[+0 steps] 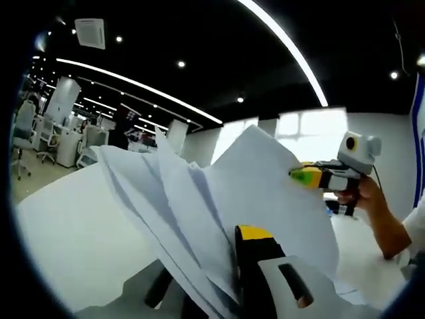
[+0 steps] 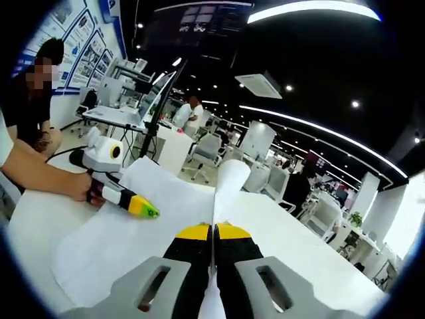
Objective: Organize the stack of printing papers by aligning and flattening the scattered papers on the table
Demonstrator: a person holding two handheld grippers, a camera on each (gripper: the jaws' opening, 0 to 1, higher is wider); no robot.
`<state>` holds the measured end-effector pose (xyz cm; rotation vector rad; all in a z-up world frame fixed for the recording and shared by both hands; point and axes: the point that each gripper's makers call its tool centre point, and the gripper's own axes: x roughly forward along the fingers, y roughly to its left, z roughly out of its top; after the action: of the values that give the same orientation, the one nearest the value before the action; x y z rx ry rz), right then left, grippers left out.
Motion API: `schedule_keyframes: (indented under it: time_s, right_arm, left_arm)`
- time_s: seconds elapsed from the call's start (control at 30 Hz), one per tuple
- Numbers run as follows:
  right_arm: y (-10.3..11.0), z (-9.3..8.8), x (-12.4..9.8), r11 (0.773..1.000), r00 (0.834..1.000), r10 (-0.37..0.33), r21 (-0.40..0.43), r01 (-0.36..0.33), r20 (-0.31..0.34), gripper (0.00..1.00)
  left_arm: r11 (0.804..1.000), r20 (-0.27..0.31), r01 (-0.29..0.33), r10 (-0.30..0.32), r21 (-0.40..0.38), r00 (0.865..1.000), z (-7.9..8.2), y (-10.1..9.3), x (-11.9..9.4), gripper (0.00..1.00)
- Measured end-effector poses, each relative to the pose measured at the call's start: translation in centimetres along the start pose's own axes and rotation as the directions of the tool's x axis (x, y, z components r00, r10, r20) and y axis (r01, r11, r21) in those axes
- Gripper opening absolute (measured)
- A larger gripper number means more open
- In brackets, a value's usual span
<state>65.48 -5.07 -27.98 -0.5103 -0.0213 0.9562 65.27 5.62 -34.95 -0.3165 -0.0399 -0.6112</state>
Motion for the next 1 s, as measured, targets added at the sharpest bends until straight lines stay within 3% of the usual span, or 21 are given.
schedule_keyframes:
  time_s: [1.0]
  right_arm:
    - [1.7, 1.0, 0.4, 0.999, 0.999, 0.037, 0.031, -0.038, 0.037, 0.00]
  left_arm:
    - [0.999, 0.029, 0.023, -0.022, -0.030, 0.999, 0.6, -0.3, 0.0, 0.17]
